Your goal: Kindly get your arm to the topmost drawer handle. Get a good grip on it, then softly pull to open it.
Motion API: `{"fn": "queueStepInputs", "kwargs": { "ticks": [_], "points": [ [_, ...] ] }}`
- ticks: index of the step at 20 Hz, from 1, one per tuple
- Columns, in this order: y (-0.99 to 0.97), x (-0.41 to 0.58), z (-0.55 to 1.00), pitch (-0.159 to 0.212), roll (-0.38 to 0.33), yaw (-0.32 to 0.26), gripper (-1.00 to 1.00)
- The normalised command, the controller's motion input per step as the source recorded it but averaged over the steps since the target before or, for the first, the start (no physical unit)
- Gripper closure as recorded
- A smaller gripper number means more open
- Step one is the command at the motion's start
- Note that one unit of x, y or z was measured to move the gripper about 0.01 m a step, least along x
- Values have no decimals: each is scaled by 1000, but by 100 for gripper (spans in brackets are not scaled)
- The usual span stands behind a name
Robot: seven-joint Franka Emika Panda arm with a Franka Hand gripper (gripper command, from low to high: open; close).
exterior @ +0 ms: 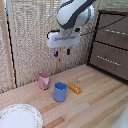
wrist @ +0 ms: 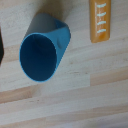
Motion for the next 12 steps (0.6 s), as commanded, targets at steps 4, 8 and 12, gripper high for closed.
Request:
{"fn": "queueStepInputs", "kwargs": {
  "ticks": [4,8,12],
  "points": [
    [-48,-381,96,-33,-321,94,-100],
    [-68,-385,49,-45,-375,104,-100],
    [-79,-379,28,-59,-375,112,-100]
  ]
}}
